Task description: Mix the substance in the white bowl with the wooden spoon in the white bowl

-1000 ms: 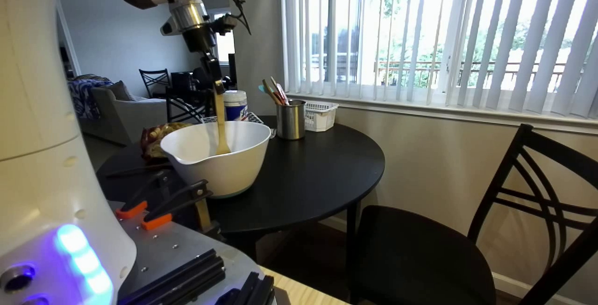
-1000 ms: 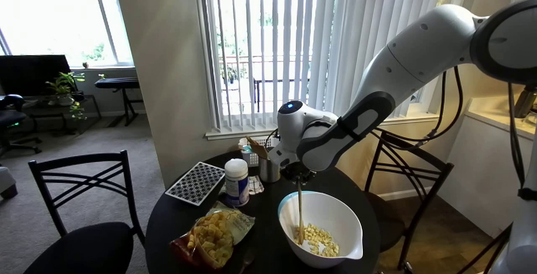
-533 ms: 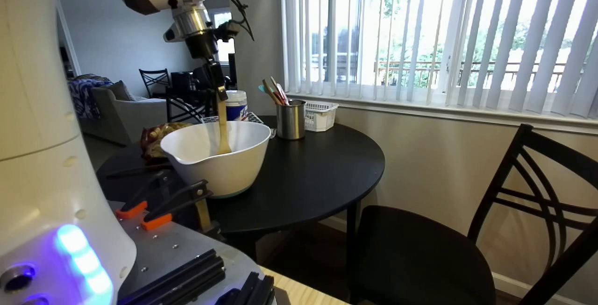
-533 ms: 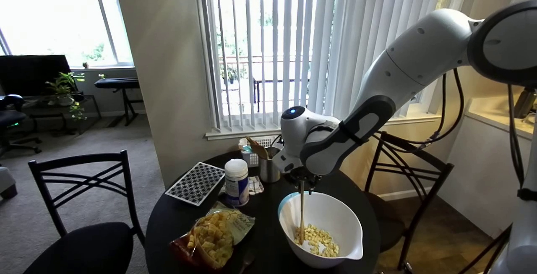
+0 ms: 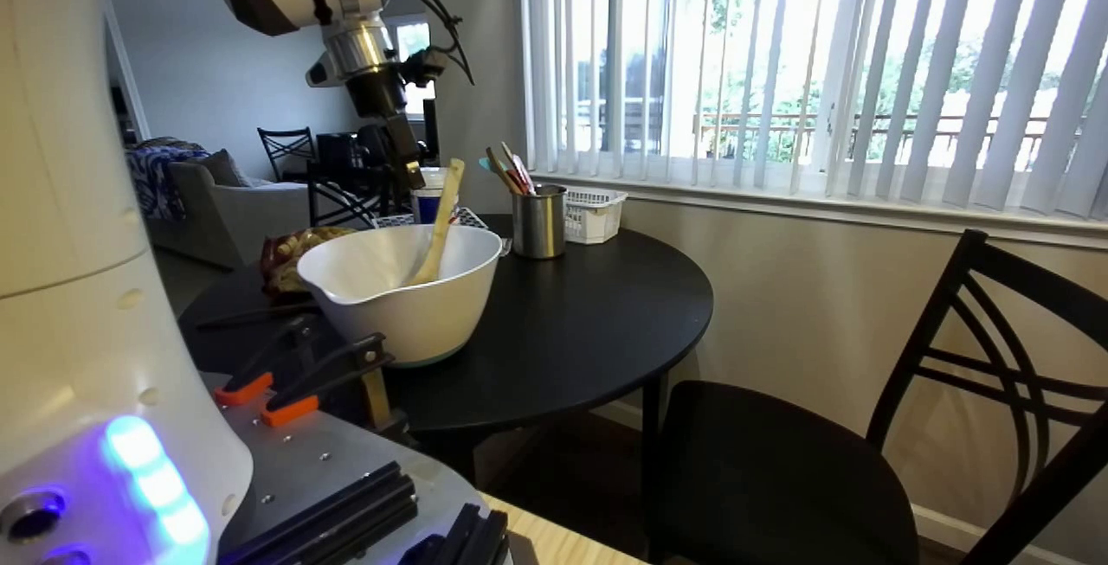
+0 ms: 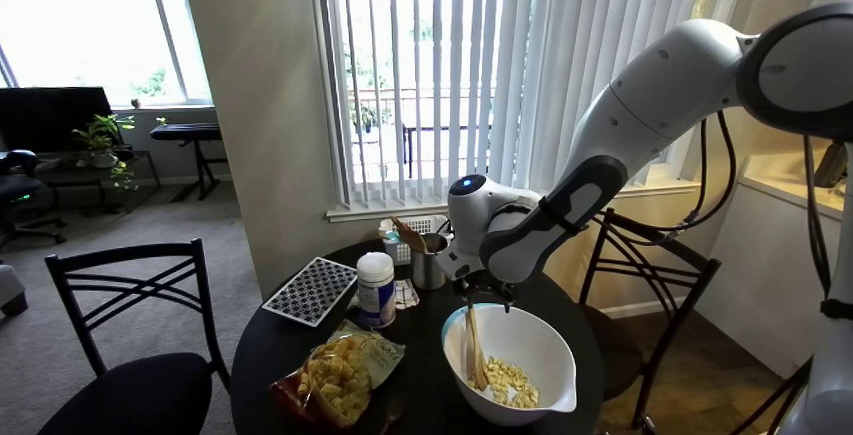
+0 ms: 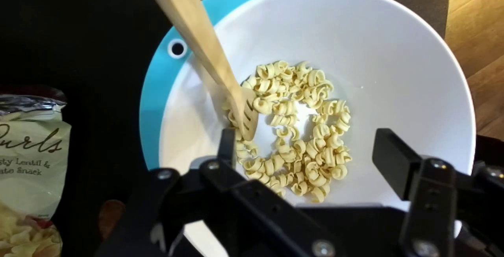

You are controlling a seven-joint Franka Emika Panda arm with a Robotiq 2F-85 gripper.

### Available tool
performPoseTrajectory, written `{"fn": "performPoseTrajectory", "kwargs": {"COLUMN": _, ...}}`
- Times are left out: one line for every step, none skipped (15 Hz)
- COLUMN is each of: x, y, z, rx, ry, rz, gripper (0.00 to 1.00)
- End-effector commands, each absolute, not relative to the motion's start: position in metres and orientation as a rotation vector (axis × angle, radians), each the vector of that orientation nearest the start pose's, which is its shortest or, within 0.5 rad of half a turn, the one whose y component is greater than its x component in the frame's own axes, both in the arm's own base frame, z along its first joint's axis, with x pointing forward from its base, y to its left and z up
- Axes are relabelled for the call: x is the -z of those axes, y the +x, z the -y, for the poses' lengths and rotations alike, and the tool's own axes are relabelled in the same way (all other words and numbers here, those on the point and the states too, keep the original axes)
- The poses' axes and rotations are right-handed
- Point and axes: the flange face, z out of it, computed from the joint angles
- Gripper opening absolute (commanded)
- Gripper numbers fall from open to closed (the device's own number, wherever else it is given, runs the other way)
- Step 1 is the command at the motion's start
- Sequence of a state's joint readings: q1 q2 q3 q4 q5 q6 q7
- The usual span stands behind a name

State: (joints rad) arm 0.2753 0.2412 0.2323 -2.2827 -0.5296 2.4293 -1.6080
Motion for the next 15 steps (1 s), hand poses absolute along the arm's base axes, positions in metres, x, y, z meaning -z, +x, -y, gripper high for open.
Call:
{"fn": "performPoseTrajectory", "kwargs": {"x": -0.2516, "y": 0.4594, "z": -0.2503, "rx": 0.305, "ry": 0.933, "rz": -2.701, "gripper": 1.00}}
{"fn": "performPoseTrajectory", "kwargs": {"x": -0.2517, "y": 0.4604, "z": -0.2494, "rx": 0.315, "ry": 0.942, "rz": -2.685, "gripper": 1.00}}
{"fn": "performPoseTrajectory", "kwargs": {"x": -0.2512, "y": 0.4608, "z": -0.2496, "rx": 0.320, "ry": 0.955, "rz": -2.676, "gripper": 1.00}}
{"fn": "performPoseTrajectory", "kwargs": {"x": -0.2501, "y": 0.4609, "z": -0.2492, "rx": 0.320, "ry": 0.973, "rz": -2.671, "gripper": 1.00}}
{"fn": "performPoseTrajectory", "kwargs": {"x": -0.2492, "y": 0.4605, "z": -0.2493, "rx": 0.320, "ry": 0.989, "rz": -2.674, "gripper": 1.00}}
{"fn": "performPoseTrajectory", "kwargs": {"x": -0.2487, "y": 0.4600, "z": -0.2499, "rx": 0.320, "ry": 0.997, "rz": -2.675, "gripper": 1.00}}
{"fn": "performPoseTrajectory", "kwargs": {"x": -0.2482, "y": 0.4593, "z": -0.2505, "rx": 0.317, "ry": 0.989, "rz": -2.690, "gripper": 1.00}}
{"fn": "performPoseTrajectory", "kwargs": {"x": -0.2485, "y": 0.4591, "z": -0.2512, "rx": 0.306, "ry": 0.983, "rz": -2.695, "gripper": 1.00}}
{"fn": "performPoseTrajectory", "kwargs": {"x": -0.2460, "y": 0.4626, "z": -0.2505, "rx": 0.309, "ry": 0.970, "rz": -2.702, "gripper": 1.00}}
{"fn": "performPoseTrajectory", "kwargs": {"x": -0.2459, "y": 0.4625, "z": -0.2507, "rx": 0.309, "ry": 0.970, "rz": -2.702, "gripper": 1.00}}
{"fn": "performPoseTrajectory", "kwargs": {"x": -0.2457, "y": 0.4624, "z": -0.2507, "rx": 0.310, "ry": 0.970, "rz": -2.703, "gripper": 1.00}}
{"fn": "performPoseTrajectory", "kwargs": {"x": -0.2456, "y": 0.4624, "z": -0.2506, "rx": 0.310, "ry": 0.970, "rz": -2.703, "gripper": 1.00}}
{"fn": "performPoseTrajectory", "kwargs": {"x": -0.2455, "y": 0.4625, "z": -0.2504, "rx": 0.310, "ry": 0.971, "rz": -2.703, "gripper": 1.00}}
{"fn": "performPoseTrajectory", "kwargs": {"x": -0.2455, "y": 0.4625, "z": -0.2504, "rx": 0.310, "ry": 0.971, "rz": -2.703, "gripper": 1.00}}
{"fn": "performPoseTrajectory", "kwargs": {"x": -0.2455, "y": 0.4625, "z": -0.2504, "rx": 0.310, "ry": 0.971, "rz": -2.703, "gripper": 1.00}}
